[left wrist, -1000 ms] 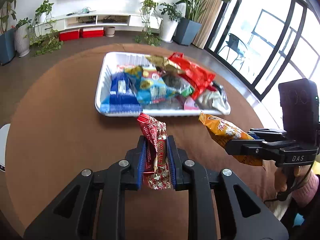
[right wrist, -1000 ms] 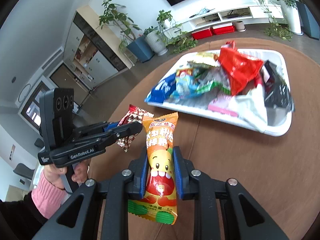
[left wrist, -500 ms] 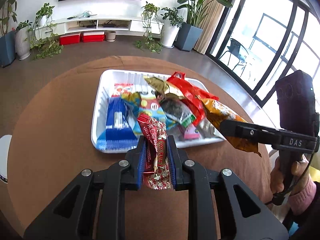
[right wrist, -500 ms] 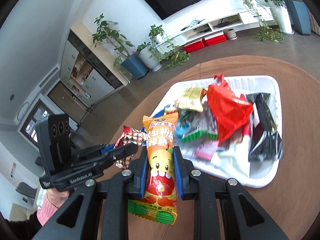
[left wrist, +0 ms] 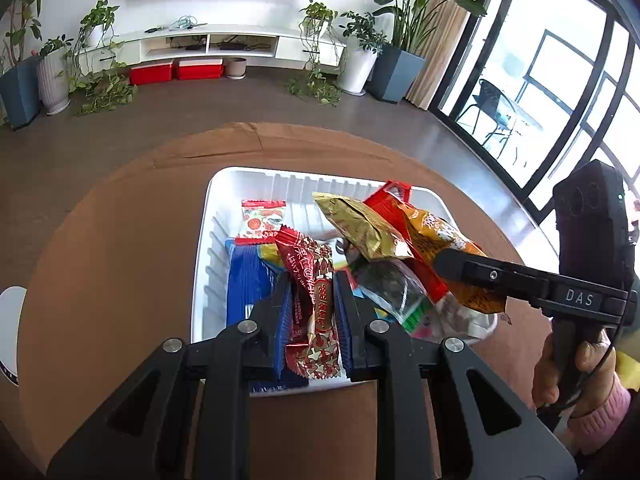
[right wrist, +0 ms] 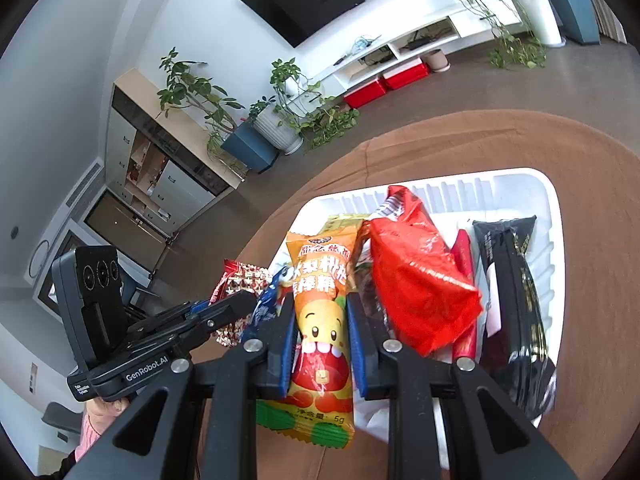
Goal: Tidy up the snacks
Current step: 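Lower both packets into the tray and open both tools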
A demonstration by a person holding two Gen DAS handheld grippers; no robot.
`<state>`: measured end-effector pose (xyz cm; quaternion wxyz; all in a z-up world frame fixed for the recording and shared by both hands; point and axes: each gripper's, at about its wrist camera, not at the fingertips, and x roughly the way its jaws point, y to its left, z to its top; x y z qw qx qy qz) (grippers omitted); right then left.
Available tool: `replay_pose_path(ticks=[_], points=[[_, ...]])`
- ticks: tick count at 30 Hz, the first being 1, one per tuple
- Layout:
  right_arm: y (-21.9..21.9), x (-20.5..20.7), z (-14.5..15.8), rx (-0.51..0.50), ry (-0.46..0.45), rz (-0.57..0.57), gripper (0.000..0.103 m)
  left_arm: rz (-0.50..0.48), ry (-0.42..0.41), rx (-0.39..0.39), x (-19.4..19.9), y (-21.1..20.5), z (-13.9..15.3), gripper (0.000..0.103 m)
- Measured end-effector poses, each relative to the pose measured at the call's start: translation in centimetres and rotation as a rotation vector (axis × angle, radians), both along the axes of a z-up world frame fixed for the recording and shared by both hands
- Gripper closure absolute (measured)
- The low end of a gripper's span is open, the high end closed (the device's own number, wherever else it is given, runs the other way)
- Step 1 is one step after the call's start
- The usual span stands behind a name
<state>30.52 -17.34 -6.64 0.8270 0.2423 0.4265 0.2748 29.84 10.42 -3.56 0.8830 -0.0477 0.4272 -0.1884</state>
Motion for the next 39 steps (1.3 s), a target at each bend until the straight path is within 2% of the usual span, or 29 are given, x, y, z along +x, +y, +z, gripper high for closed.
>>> replay_pose_path(ticks=[12, 23, 26, 28, 32, 39], points=[[-0.5, 2.3, -0.9, 0.003, 0.017, -0.031, 0.077, 0.005, 0.011, 0.061, 4.3, -0.5, -0.5, 0.085], [-0.3, 2.3, -1.0, -0.014, 0.005, -0.046, 0.077, 0.027, 0.032, 0.107, 7.0, -1.1, -1.6, 0.083], [-0.1, 2.2, -1.0, -0.028, -0.004, -0.044, 0.076, 0.045, 0.034, 0.13, 7.6, -1.1, -2.1, 0.069], [0.1, 2.1, -0.9, -0.039, -0.01, -0.041, 0.075, 0.054, 0.037, 0.116, 7.6, -0.9, -2.2, 0.05], [0.5, 1.8, -0.3, -0.062, -0.028, -0.038, 0.067, 0.064, 0.025, 0.125, 7.8, -0.8, -2.2, 0.047], [0.5, 1.4, 0.2, -0.086, -0.05, -0.04, 0.061, 0.069, -0.007, 0.143, 7.1, -0.8, -1.7, 0.043]])
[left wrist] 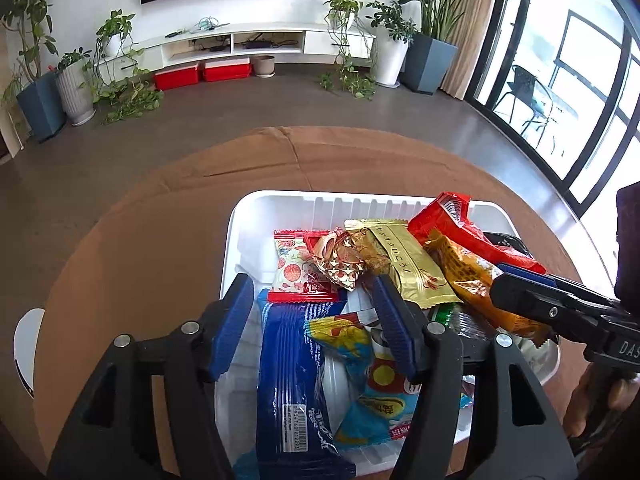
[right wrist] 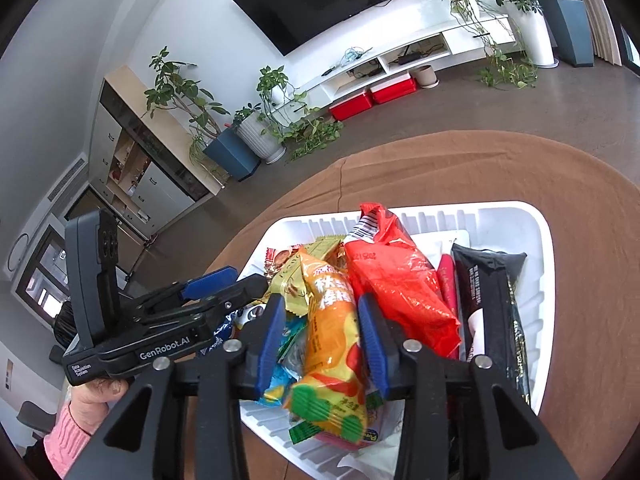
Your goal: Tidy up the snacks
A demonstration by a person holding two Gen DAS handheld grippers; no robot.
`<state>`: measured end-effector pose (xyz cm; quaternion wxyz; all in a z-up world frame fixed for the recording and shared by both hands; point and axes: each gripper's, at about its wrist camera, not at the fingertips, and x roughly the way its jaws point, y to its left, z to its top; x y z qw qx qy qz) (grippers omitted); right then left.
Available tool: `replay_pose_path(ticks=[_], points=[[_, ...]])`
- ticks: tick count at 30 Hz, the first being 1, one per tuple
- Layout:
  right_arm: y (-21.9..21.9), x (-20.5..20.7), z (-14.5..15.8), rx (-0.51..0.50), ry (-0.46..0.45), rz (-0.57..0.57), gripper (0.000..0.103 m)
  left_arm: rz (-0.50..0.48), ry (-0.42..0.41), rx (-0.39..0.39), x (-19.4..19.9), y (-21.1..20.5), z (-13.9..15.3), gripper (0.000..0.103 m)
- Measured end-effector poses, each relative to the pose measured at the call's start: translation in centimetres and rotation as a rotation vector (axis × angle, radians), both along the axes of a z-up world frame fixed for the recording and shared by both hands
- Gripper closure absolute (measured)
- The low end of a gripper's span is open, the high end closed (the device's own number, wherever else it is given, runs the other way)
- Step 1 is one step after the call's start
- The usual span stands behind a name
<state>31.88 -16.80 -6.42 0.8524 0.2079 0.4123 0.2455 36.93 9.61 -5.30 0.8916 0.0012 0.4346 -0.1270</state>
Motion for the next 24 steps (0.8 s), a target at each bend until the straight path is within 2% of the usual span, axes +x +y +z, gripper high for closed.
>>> replay_pose_path(ticks=[3, 7, 9, 14, 15, 19, 24], points=[[0.1, -0.1, 0.3, -0.003, -0.005, 0.001, 0.056, -0.001, -0.018, 0.014, -0.4, -0.2, 0.5, 0.042], [0.3, -0.3, 0.8, -0.015, -0.024, 0.002, 0.048, 0.003, -0.044, 0.021, -1.4, -0.2, 1.2, 0.034], [0.3, -0.5, 1.1, -0.015, -0.032, 0.002, 0.047, 0.008, -0.059, 0.028, -2.1, -0.4, 1.7, 0.033], [-0.1, -1.3, 2.1, -0.009, -0.054, -0.003, 0.045, 0.026, -0.098, 0.032, -4.3, -0.9, 3.0, 0.023], [-0.2, -1.6, 2.3, -0.007, -0.059, -0.004, 0.044, 0.029, -0.105, 0.036, -4.8, -1.1, 3.3, 0.018], [-0.4, -3.1, 3.1, -0.008, -0.077, -0.006, 0.044, 0.039, -0.14, 0.03, -7.3, -1.5, 4.5, 0.012], [-0.8, -5.5, 3.8, -0.023, -0.101, -0.005, 0.043, 0.067, -0.196, 0.006, -10.9, -1.7, 6.2, 0.007]])
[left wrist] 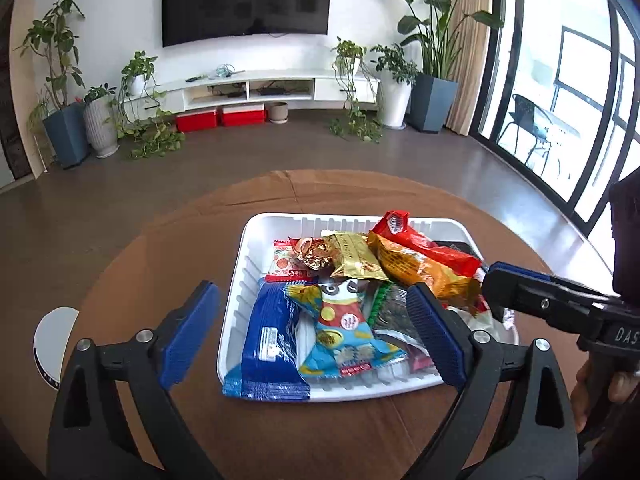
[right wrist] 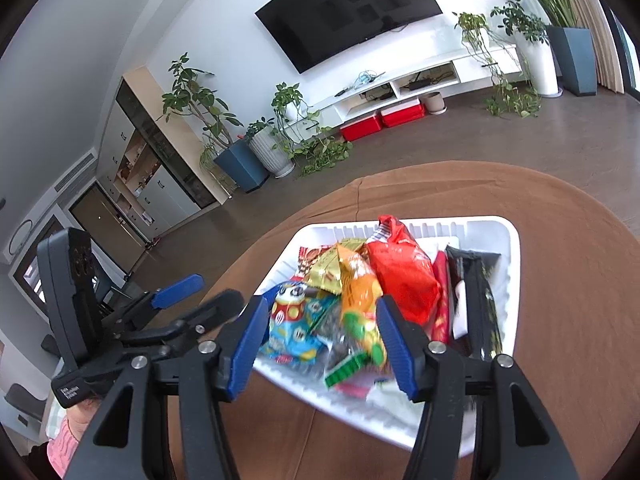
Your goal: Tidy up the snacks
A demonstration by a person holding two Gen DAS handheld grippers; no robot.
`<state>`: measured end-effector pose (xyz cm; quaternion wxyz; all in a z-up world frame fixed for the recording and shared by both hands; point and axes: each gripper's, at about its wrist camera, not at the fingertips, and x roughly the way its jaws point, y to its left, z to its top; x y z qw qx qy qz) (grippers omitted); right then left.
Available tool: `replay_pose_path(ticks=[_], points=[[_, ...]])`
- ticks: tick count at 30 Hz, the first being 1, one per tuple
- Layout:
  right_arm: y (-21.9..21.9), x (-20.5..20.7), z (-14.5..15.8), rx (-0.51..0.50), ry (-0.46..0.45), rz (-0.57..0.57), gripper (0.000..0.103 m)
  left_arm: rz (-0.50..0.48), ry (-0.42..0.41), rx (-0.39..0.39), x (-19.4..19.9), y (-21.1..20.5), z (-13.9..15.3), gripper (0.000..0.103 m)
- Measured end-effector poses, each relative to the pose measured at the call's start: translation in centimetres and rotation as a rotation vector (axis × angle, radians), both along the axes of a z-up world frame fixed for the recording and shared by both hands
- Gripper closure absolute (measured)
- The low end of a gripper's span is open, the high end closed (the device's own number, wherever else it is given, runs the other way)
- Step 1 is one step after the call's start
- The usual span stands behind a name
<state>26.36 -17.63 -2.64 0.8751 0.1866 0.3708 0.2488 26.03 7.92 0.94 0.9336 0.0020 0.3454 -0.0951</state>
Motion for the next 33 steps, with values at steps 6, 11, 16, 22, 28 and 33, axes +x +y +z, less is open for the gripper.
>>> replay_pose_path(ticks=[6, 11, 16, 22, 28, 33], points=[[-0.8, -4.0, 1.0, -0.002, -0.038, -0.017, 0.042, 0.023, -0.082, 0.02, -4.9, -0.7, 2.5, 0.004], [-1.5, -7.7, 1.5, -0.017, -0.075, -0.032, 0.038, -0.001, -0.108, 0.048, -8.8, -2.2, 3.9, 0.003], [-1.6, -11.2, 1.5, -0.057, -0.107, -0.04, 0.036, -0.024, -0.133, 0.073, -12.7, -4.3, 4.7, 0.003], [-2.1, -14.2, 1.7, -0.09, -0.133, -0.07, 0.032, -0.053, -0.147, 0.087, -16.2, -6.3, 5.1, 0.003], [-2.4, -16.4, 1.9, -0.12, -0.174, -0.096, 0.029, -0.067, -0.172, 0.106, -19.6, -7.9, 5.7, 0.003], [-2.5, -17.2, 1.0, -0.127, -0.16, -0.098, 0.029, -0.077, -0.177, 0.1, -20.8, -8.1, 5.9, 0.003]])
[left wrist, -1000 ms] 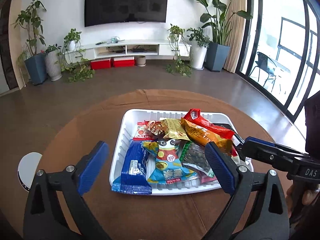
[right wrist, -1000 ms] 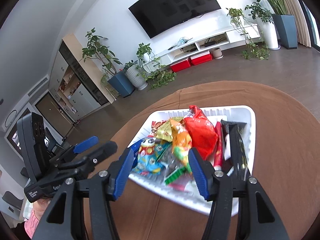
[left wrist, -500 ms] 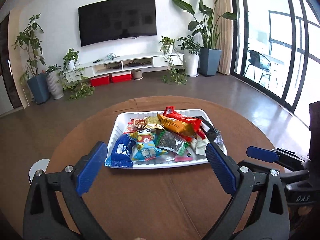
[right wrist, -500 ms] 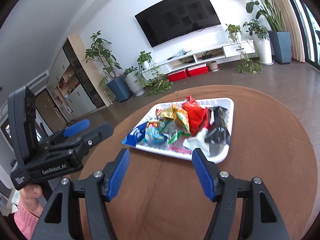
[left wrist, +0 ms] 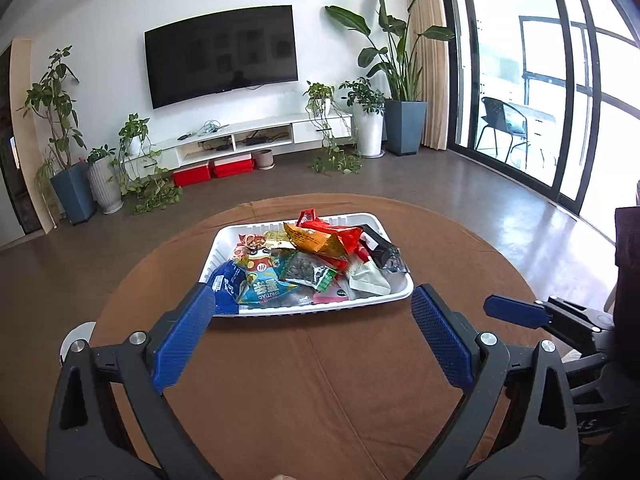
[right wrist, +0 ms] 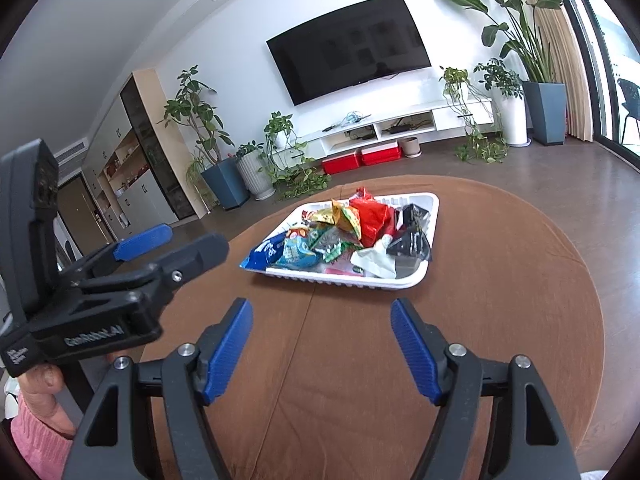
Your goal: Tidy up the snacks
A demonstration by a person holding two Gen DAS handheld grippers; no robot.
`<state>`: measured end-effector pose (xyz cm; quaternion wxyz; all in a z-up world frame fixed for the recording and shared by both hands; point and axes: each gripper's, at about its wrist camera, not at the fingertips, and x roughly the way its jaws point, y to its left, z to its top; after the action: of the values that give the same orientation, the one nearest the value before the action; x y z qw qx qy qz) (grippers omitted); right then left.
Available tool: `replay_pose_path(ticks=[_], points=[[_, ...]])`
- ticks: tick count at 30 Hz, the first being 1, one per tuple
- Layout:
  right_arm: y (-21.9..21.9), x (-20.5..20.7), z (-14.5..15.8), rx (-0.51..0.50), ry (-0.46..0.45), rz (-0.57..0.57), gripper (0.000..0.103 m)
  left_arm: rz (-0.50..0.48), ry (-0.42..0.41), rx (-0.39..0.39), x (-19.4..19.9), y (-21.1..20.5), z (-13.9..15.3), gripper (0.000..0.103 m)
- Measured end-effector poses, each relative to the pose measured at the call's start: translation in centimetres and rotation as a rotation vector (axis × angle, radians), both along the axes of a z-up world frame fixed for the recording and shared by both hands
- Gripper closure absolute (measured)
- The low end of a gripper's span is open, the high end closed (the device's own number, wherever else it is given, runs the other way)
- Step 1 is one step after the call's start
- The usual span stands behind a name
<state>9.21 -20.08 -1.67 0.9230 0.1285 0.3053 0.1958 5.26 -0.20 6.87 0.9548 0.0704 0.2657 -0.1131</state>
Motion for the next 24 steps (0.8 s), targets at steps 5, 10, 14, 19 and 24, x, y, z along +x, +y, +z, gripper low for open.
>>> replay_pose_path(ticks=[5, 10, 14, 19, 24], points=[[0.1, -0.4, -0.4, -0.009, 0.0, -0.003, 0.029, 0.002, -0.012, 0.025, -0.9, -0.4, 0.0, 0.003], [0.2, -0.9, -0.8, -0.014, 0.006, 0.0, 0.029, 0.009, -0.007, 0.035, -1.6, -0.5, -0.1, 0.003], [0.4, -1.3, -1.0, -0.022, 0.007, 0.001, 0.029, 0.012, 0.0, 0.032, -1.4, -0.2, -0.3, 0.003], [0.4, -1.4, -1.0, -0.024, 0.007, -0.003, 0.028, 0.017, 0.001, 0.032, -1.1, 0.0, -0.4, 0.002], [0.4, -1.5, -1.0, -0.025, 0.006, -0.002, 0.028, 0.015, 0.001, 0.036, -1.1, 0.2, -0.6, 0.002]])
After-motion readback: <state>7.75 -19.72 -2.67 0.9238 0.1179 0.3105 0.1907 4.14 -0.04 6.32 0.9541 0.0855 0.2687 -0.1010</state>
